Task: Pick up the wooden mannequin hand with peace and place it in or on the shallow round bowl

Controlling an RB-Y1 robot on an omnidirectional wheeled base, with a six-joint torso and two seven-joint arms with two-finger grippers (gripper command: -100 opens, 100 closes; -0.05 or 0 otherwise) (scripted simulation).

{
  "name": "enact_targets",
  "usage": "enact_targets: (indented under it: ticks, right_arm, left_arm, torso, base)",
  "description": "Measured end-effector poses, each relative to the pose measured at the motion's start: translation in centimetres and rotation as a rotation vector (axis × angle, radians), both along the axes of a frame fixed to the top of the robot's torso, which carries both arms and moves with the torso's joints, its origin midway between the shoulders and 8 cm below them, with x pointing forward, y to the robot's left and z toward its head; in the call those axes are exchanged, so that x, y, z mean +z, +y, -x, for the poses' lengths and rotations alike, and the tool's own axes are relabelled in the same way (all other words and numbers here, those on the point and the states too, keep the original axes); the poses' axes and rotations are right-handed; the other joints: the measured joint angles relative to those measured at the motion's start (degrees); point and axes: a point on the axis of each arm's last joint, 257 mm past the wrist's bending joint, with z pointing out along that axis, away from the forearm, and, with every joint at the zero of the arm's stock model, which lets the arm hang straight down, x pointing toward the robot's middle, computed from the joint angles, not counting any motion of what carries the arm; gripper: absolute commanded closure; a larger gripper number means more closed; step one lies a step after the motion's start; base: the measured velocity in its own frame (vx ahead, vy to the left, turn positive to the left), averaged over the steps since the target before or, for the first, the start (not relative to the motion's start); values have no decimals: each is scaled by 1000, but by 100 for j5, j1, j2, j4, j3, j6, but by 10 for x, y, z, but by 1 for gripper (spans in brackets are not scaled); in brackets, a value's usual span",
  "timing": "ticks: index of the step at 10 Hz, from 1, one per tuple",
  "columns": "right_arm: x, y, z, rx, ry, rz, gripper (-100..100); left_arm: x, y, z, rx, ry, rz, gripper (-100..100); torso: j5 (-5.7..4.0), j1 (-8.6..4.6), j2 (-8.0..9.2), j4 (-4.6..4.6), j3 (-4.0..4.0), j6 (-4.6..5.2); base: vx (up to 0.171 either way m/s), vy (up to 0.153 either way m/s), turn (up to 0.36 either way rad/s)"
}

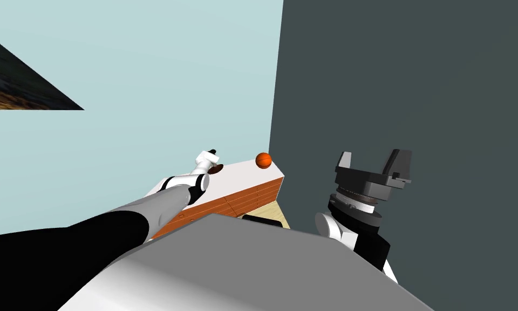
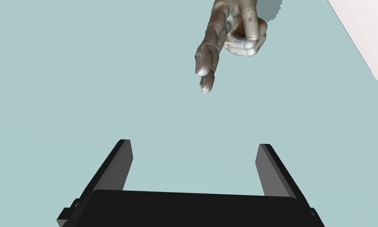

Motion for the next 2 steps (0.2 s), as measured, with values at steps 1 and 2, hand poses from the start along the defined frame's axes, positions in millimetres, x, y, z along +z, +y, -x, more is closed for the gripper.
enact_targets:
  ticks: [1, 2]
  right_arm:
    - [0, 0, 0, 0, 0, 0, 0]
    - [0, 0, 0, 0, 0, 0, 0]
  left_arm:
    - [0, 0, 0, 0, 0, 0, 0]
    - [0, 0, 0, 0, 0, 0, 0]
  torso:
    - [0, 0, -1, 0, 0, 0]
    - [0, 0, -1, 0, -1, 0]
  base:
    - [0, 0, 0]
    - [0, 0, 0]
